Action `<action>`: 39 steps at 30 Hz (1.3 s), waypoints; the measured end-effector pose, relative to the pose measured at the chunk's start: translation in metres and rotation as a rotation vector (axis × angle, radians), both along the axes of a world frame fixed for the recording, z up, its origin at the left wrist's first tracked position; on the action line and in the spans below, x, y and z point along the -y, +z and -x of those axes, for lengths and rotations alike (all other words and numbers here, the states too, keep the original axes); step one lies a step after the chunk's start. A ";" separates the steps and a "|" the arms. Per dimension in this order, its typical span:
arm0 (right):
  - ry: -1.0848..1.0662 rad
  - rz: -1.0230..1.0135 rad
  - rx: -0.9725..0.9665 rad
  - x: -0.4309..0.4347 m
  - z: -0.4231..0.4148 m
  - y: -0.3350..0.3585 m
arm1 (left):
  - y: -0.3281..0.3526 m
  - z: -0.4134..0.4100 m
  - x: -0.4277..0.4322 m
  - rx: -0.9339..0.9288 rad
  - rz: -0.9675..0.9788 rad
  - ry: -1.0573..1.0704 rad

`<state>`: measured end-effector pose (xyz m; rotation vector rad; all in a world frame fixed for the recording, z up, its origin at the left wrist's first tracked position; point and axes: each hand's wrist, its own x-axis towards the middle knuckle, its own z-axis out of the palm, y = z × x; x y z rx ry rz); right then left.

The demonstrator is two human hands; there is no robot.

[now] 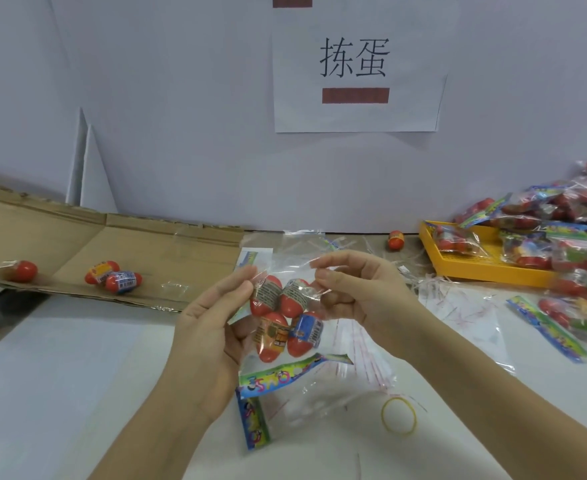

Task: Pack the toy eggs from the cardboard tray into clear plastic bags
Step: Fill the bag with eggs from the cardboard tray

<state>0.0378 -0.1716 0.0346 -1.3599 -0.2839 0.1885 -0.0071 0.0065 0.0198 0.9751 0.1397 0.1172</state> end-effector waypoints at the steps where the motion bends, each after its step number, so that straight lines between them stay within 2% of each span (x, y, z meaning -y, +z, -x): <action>1: 0.014 -0.007 0.003 0.000 0.000 0.000 | 0.000 0.000 -0.001 0.004 0.005 -0.001; 4: 0.066 -0.010 0.008 -0.001 0.000 0.000 | 0.000 -0.001 -0.003 0.020 -0.018 -0.040; 10: 0.074 0.004 0.061 0.002 -0.002 0.003 | -0.002 -0.003 -0.009 0.060 -0.056 -0.253; 17: 0.064 0.027 0.124 0.003 -0.004 0.004 | 0.002 0.000 -0.004 0.095 -0.018 -0.223; 21: 0.079 0.063 0.174 0.005 -0.003 0.006 | 0.002 0.001 -0.007 0.133 0.007 -0.278; 28: 0.085 0.024 0.174 0.004 -0.003 0.008 | 0.000 -0.001 -0.009 0.163 0.108 -0.266; 35: 0.081 0.054 0.188 0.006 -0.005 0.010 | 0.001 -0.002 -0.005 0.102 -0.086 -0.095; 39: 0.120 0.014 0.153 0.007 -0.005 0.010 | 0.002 -0.001 -0.003 0.129 -0.059 -0.083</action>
